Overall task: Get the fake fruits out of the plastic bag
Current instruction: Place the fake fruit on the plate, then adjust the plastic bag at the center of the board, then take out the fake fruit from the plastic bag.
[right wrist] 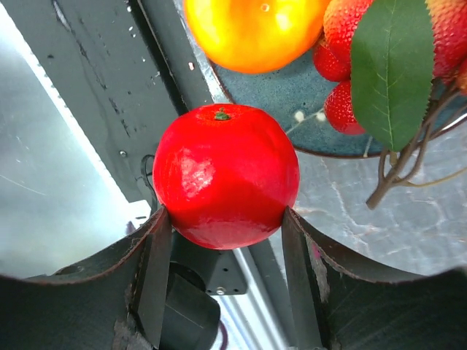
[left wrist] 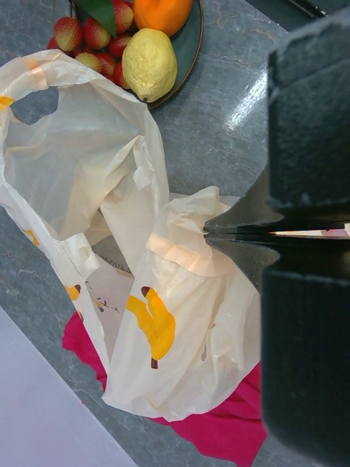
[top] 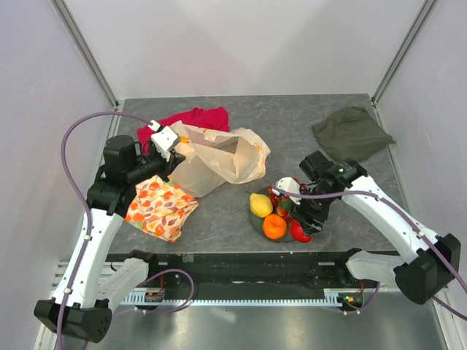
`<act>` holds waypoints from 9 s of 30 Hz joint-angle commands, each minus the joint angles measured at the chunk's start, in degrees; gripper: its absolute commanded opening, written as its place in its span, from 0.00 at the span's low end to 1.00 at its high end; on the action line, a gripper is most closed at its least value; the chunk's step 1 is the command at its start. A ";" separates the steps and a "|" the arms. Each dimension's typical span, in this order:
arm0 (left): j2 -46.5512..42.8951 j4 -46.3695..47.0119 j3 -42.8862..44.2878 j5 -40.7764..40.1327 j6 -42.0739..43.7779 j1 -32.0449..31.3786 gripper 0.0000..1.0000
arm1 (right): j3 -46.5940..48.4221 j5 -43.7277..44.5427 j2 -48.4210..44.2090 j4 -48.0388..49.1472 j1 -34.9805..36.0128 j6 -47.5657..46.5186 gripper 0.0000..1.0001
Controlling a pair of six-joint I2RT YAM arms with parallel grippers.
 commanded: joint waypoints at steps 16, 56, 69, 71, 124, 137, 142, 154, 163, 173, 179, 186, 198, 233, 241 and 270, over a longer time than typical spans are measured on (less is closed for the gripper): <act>2.41 1.22 -3.24 -2.51 -0.56 0.00 0.02 | 4.53 8.28 15.33 1.01 0.00 11.21 0.22; 4.87 2.27 -4.20 -1.54 0.23 0.17 0.02 | 5.13 9.06 19.03 6.46 0.18 12.35 0.82; 2.24 2.62 -5.87 -0.67 0.67 0.17 0.02 | 12.68 7.21 17.10 -1.70 0.18 9.28 0.98; 1.80 2.80 -6.05 -0.32 0.67 0.17 0.01 | 15.48 7.30 15.08 -5.30 0.09 7.09 0.98; 48.47 -14.69 76.30 13.66 -1.79 -1.06 0.02 | 65.42 40.09 50.50 60.78 -7.47 13.05 0.79; 13.97 -19.52 20.22 10.34 2.34 -1.58 0.02 | 28.73 21.04 23.10 49.97 -5.63 17.88 0.82; 10.50 -18.74 9.34 6.99 -1.78 -1.58 0.01 | 21.75 1.10 15.70 50.05 -1.50 18.59 0.81; 14.10 -11.79 14.24 7.32 -18.84 0.35 0.02 | 21.22 -7.98 19.20 47.51 5.19 8.57 0.31; 14.89 -13.63 20.32 18.58 -20.60 0.70 0.02 | 24.28 9.72 28.15 54.08 6.68 12.25 0.21; 14.19 -15.05 18.47 17.54 -18.13 0.70 0.02 | 35.01 15.23 41.34 58.06 7.03 12.44 0.24; 14.45 -12.32 18.12 12.79 -20.77 1.58 0.01 | 33.44 11.70 43.55 56.65 11.68 12.17 0.27; 14.19 -10.83 15.75 8.92 -27.01 5.18 0.02 | 23.69 -2.78 39.86 47.01 14.41 12.52 0.29; 12.08 -10.47 7.84 9.18 -27.63 7.29 0.01 | 25.24 -10.01 36.25 41.70 5.80 17.35 0.32; 10.59 -8.80 5.03 11.20 -29.82 9.31 0.02 | 51.35 9.14 63.49 51.82 8.79 54.88 0.81; 9.97 -8.80 3.53 12.17 -30.62 9.58 0.02 | 53.12 15.63 68.68 53.75 10.81 59.80 0.72; 10.76 -5.82 1.95 14.46 -32.37 12.22 0.02 | 48.03 2.97 61.05 57.35 6.08 57.81 0.02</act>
